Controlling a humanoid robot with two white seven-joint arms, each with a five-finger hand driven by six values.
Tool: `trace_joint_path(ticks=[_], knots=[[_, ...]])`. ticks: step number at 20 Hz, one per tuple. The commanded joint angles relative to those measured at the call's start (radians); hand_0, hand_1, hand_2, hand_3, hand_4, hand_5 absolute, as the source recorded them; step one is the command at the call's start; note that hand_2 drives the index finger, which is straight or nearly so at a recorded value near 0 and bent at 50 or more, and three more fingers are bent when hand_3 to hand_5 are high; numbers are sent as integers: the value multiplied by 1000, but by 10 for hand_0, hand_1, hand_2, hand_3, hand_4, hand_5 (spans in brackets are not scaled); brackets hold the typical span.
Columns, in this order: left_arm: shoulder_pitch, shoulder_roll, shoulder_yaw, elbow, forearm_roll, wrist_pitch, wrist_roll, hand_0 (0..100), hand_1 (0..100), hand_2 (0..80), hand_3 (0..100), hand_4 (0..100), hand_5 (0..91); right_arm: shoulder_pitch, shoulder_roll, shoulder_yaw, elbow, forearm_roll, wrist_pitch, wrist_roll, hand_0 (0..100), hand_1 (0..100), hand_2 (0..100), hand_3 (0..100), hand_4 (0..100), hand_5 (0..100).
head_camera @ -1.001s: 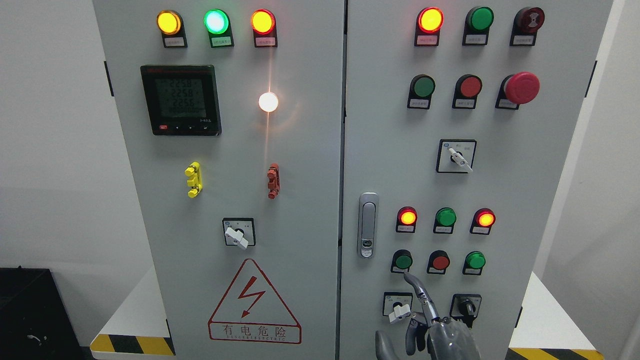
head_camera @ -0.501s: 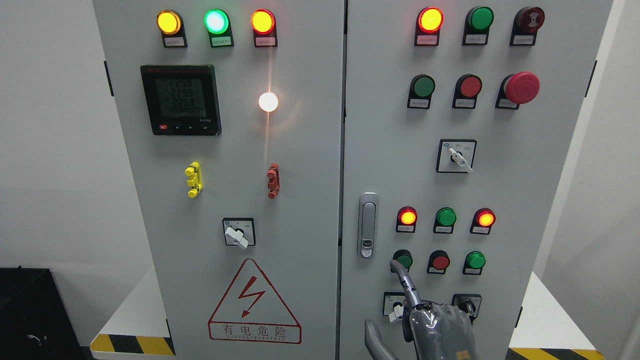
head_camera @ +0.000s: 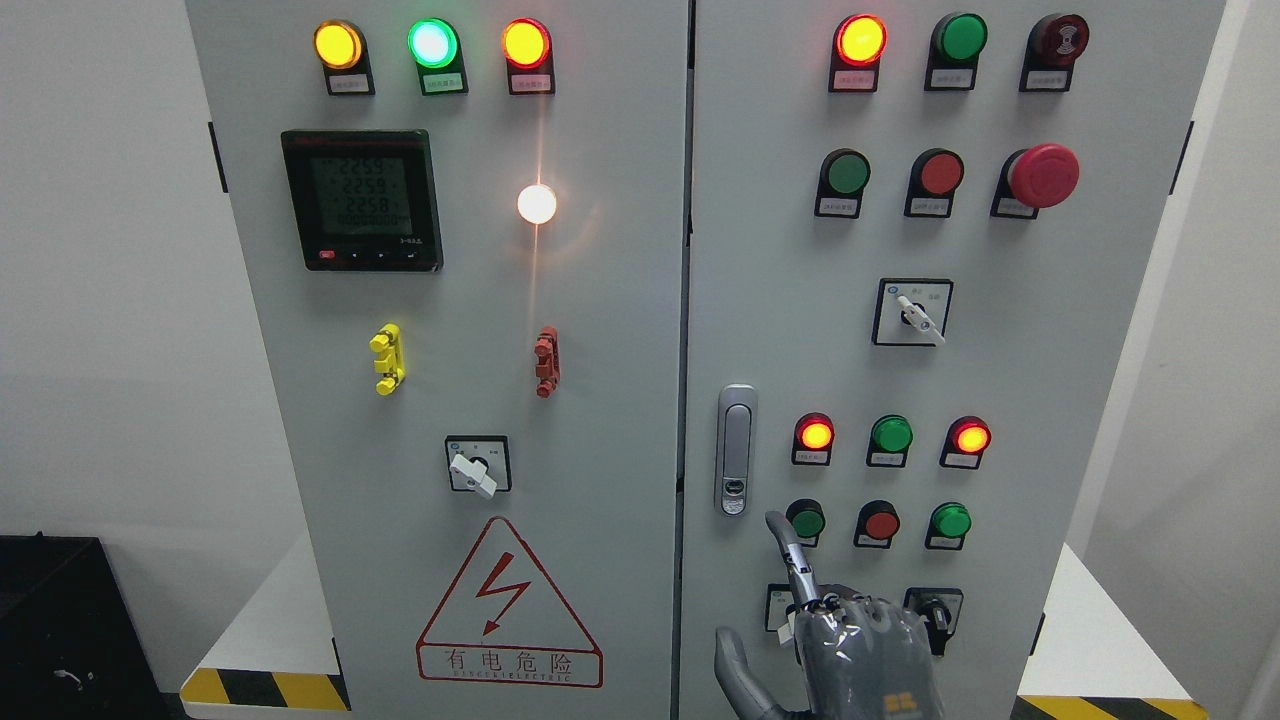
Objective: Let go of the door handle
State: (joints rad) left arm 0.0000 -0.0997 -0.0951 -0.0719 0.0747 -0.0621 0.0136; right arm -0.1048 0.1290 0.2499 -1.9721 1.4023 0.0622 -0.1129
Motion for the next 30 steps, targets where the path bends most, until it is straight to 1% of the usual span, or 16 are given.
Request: trace_joint_path(ticks=[1, 4, 8, 10, 11, 15, 18, 30], knots=[[17, 0, 0, 0, -1, -1, 0, 120, 556, 0, 0, 0, 0, -35, 4, 65, 58, 49, 30, 1, 500, 232, 0, 923, 934, 984], [17, 0, 0, 0, -1, -1, 0, 120, 556, 0, 0, 0, 0, -47, 4, 72, 82, 63, 57, 1, 502, 227, 0, 918, 932, 981], [17, 0, 0, 1, 0, -1, 0, 120, 556, 0, 0, 0, 0, -70, 4, 81, 121, 66, 65, -1, 502, 220, 0, 917, 932, 980], [17, 0, 0, 0, 0, -1, 0, 120, 556, 0, 0, 0, 0, -78, 4, 84, 130, 73, 88, -1, 502, 216, 0, 916, 930, 975], [17, 0, 0, 0, 0, -1, 0, 120, 556, 0, 0, 0, 0, -79, 4, 84, 134, 78, 99, -1, 502, 212, 0, 916, 929, 971], [17, 0, 0, 0, 0, -1, 0, 120, 556, 0, 0, 0, 0, -84, 4, 84, 150, 83, 106, -1, 500, 209, 0, 919, 934, 968], [17, 0, 0, 1, -1, -1, 0, 120, 556, 0, 0, 0, 0, -104, 4, 84, 160, 83, 131, -1, 499, 207, 0, 919, 936, 967], [17, 0, 0, 0, 0, -1, 0, 120, 556, 0, 0, 0, 0, -141, 3, 71, 193, 101, 136, -2, 499, 198, 0, 922, 929, 964]])
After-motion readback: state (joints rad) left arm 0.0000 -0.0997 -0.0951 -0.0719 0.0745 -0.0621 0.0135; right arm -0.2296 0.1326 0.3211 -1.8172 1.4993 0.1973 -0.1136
